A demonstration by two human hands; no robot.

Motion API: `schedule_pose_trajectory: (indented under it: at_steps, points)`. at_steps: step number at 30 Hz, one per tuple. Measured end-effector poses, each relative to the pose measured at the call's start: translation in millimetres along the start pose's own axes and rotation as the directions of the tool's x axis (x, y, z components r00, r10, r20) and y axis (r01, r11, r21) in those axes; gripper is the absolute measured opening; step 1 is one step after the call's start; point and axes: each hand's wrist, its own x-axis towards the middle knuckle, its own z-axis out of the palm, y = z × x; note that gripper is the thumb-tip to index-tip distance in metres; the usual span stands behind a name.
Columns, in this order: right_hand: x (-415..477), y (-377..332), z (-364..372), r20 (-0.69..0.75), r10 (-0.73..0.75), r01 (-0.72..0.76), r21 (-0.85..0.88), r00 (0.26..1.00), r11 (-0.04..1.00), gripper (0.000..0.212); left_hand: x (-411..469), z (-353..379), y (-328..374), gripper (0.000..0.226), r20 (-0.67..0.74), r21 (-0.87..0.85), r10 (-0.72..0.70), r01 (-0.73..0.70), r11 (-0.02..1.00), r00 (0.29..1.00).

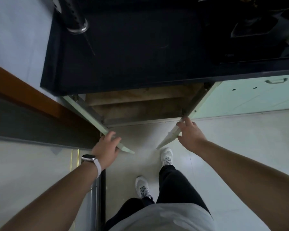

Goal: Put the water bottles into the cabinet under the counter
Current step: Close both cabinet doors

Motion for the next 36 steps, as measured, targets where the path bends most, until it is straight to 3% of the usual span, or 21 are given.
schedule_pose_trajectory:
  at_steps: [3, 9, 16, 27, 31, 36]
  points:
    - [18, -1, -3, 0.002, -0.060, 0.060, -0.098, 0.998, 0.993, 0.055, 15, -6, -3, 0.047, -0.029, 0.067, 0.010, -0.008, 0.998, 1.000]
    - [69, -9, -22, -0.103, -0.286, 0.218, -0.424, 0.953, 0.879, 0.087, 61, -23, 11, 0.091, -0.172, 0.164, 0.034, -0.006, 0.986, 0.985]
    - [142, -24, -37, -0.159, -0.402, 0.297, -0.447, 0.902, 0.844, 0.113, 140, -40, 34, 0.104, -0.361, 0.163, -0.002, 0.065, 0.984, 0.932]
    - [212, -41, -44, -0.323, -0.478, 0.336, -0.407, 0.817, 0.849, 0.083, 226, -59, 50, 0.064, -0.550, 0.147, -0.018, 0.118, 0.982, 0.835]
    - [217, -40, -41, -0.389, -0.495, 0.341, -0.401, 0.777, 0.850, 0.071, 236, -63, 54, 0.064, -0.569, 0.151, -0.046, 0.159, 0.976, 0.821]
    - [216, -43, -43, -0.357, -0.471, 0.330, -0.389, 0.807, 0.860, 0.069, 235, -69, 60, 0.069, -0.531, 0.180, -0.063, 0.185, 0.966, 0.845]
